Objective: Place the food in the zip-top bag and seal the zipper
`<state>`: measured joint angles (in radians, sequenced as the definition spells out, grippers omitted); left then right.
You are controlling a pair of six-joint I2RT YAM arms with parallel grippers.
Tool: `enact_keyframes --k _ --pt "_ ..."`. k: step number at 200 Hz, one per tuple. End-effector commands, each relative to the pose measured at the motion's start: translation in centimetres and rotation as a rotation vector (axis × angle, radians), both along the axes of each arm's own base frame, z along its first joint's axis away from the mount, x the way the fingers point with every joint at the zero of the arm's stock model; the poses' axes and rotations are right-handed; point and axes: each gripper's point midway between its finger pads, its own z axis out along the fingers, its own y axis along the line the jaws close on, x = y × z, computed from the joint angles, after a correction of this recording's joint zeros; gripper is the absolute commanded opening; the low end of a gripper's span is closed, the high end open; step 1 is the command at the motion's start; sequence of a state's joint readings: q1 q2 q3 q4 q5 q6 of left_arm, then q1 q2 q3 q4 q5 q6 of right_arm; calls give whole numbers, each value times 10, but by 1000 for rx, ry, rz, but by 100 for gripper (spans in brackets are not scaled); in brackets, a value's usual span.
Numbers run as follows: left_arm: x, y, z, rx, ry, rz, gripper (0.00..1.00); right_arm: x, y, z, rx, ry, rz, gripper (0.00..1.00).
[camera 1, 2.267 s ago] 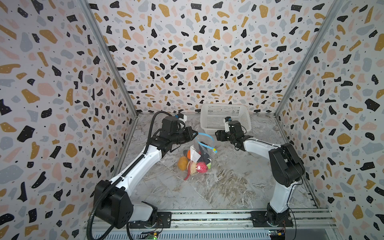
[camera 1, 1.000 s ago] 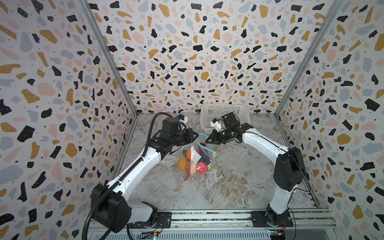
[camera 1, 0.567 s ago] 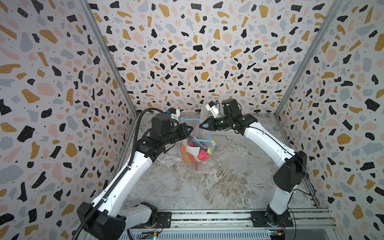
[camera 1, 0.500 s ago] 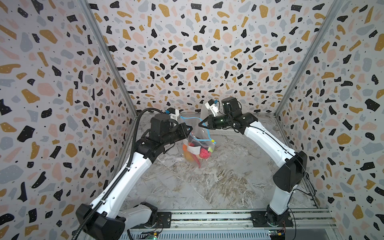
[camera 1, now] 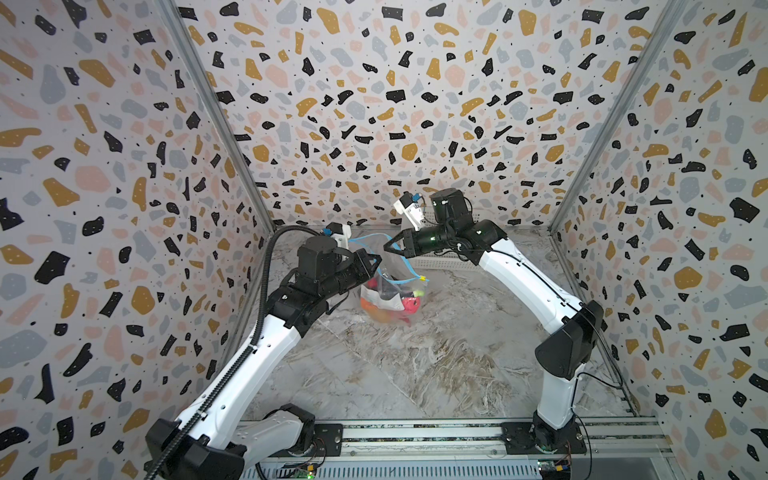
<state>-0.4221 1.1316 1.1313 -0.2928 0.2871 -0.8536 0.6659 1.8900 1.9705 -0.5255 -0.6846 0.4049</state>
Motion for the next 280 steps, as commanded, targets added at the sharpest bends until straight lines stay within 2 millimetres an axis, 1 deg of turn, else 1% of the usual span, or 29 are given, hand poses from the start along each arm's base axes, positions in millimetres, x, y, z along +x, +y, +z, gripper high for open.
enact_keyframes --k 1,14,25,49,57,69,82,85,88,92,94,99,101,105,111,114,117,119,121,126,144,158,174,185,199,213,230,247,280 --pt "3 -6 3 -42 -28 -12 0 1 -1 21 77 -115 39 2" --pt "4 -7 -1 -40 -22 -12 0 7 -3 19 85 -131 36 6" --pt "5 -7 -2 -38 -22 -9 0 8 -3 22 95 -158 40 9" --pt "8 -7 0 -34 -23 -8 0 5 -2 46 136 -226 52 17" --pt "8 -7 1 -33 -23 -7 0 4 -3 54 143 -247 52 21" --pt "8 -6 2 -32 -27 -3 0 1 -7 68 143 -293 42 35" --pt "9 -4 5 -32 -34 4 0 -5 -16 81 130 -380 14 61" --pt "8 -3 5 -32 -36 5 0 -9 -17 84 130 -408 10 67" --pt "8 -2 6 -30 -39 6 0 -12 -18 85 131 -436 8 69" --pt "8 -2 6 -27 -39 7 0 -19 -20 91 148 -490 11 70" --pt "8 -2 6 -25 -40 7 0 -21 -21 88 149 -502 11 71" --pt "8 -2 6 -20 -40 5 0 -32 -27 97 189 -573 5 71" --pt "8 -1 6 -17 -40 4 0 -34 -29 93 196 -588 2 72" --pt "8 -1 6 -11 -42 4 0 -42 -34 94 224 -637 -5 72" --pt "8 -1 7 -5 -43 0 0 -57 -44 100 278 -728 -11 73" --pt "8 0 8 -3 -45 1 0 -61 -50 96 292 -757 -20 75" --pt "8 0 8 0 -46 1 0 -65 -55 92 303 -781 -34 79" --pt "9 0 8 0 -47 1 0 -67 -60 96 316 -804 -51 82" --pt "9 0 9 0 -49 0 0 -69 -64 91 318 -811 -62 84" --pt "9 0 10 1 -52 -1 0 -76 -72 89 339 -842 -80 86" --pt "11 -2 13 -9 -60 -6 0 -94 -90 73 378 -899 -101 86" --pt "11 -2 12 -10 -57 -10 0 -93 -103 54 383 -841 -181 83" --pt "11 -3 11 -11 -59 -9 0 -94 -118 31 432 -766 -268 78" --pt "12 -3 11 -14 -58 -10 0 -95 -126 15 455 -746 -312 73" --pt "12 -3 9 -12 -55 -10 0 -97 -134 -6 466 -741 -350 73" --pt "12 -3 7 -13 -52 -11 0 -99 -135 -23 476 -755 -368 73" --pt "11 -4 4 -15 -48 -13 0 -95 -129 -36 492 -751 -357 72" --pt "10 -4 5 -16 -50 -15 0 -94 -125 -34 545 -766 -349 72" --pt "10 -3 6 -17 -55 -15 0 -81 -110 -40 574 -750 -335 66"
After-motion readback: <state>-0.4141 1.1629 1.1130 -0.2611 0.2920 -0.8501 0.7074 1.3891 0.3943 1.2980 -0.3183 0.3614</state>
